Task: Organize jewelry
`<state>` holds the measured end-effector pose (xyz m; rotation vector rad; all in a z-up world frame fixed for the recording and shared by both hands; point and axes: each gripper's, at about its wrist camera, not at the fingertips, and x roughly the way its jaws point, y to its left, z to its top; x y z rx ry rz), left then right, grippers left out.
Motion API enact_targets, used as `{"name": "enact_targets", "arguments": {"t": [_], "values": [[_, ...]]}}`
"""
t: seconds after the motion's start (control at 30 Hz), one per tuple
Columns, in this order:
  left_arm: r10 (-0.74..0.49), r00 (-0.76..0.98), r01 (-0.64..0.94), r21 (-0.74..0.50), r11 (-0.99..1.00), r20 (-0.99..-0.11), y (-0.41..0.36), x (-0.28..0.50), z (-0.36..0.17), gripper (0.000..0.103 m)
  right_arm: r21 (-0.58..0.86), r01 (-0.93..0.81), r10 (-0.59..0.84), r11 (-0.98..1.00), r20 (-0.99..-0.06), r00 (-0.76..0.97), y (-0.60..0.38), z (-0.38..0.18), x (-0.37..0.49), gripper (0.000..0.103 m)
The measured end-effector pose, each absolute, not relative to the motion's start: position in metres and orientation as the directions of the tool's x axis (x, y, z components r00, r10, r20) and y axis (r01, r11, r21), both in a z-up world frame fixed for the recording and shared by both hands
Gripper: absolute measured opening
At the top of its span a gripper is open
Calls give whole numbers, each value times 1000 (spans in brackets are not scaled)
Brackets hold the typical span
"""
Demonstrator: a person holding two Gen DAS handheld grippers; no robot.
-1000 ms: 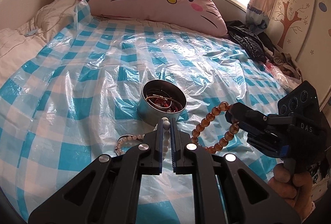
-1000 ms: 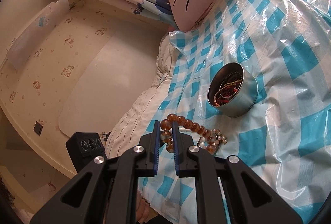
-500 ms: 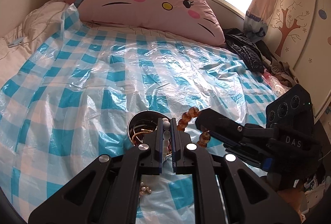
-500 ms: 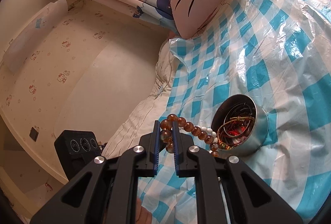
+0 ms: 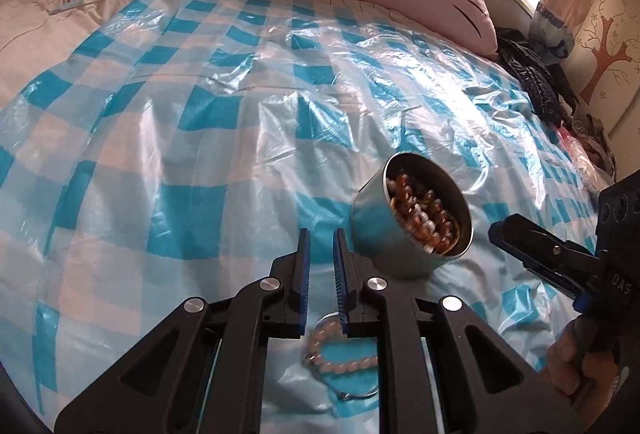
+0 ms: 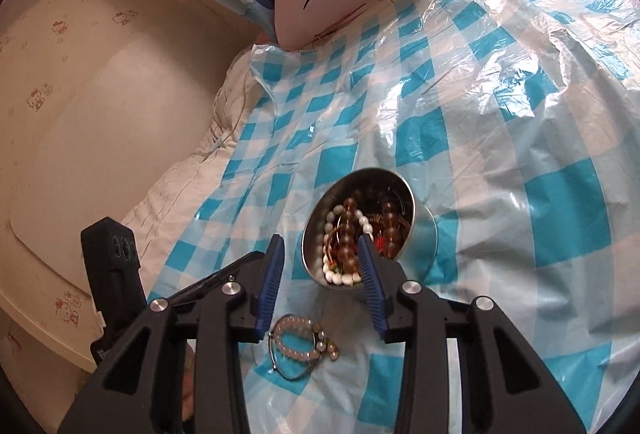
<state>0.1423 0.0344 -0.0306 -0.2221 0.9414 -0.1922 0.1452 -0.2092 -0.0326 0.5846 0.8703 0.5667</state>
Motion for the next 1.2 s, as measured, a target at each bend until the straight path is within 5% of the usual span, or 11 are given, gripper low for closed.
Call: {"name": "enact_targets", "arguments": {"t": [0.4, 0.5, 0.57, 1.03, 1.13, 1.2], "values": [[-254, 534, 127, -221, 967, -807, 37, 104, -55, 22, 488, -370, 604, 790, -721, 339, -128, -67, 129, 38], [-249, 532, 124, -216, 969, -810, 36, 104, -58, 22, 483, -394, 606, 782, -738, 297, -120, -72, 130, 13], [-242, 532, 125, -208, 970, -811, 35, 104, -59, 22, 497, -385, 614, 778, -730, 299, -127, -72, 127, 8], [-119, 552, 220, 7, 976, -826, 4, 107, -50, 30, 585, -208, 615, 784, -684, 393, -225, -68, 83, 8], [-74, 550, 259, 86, 962, -832, -6, 109, -53, 30, 571, -184, 593, 800, -707, 386, -224, -72, 87, 24], [-56, 555, 297, 135, 945, -830, -14, 105, -56, 30, 555, -200, 586, 807, -713, 385, -220, -73, 89, 25]]}}
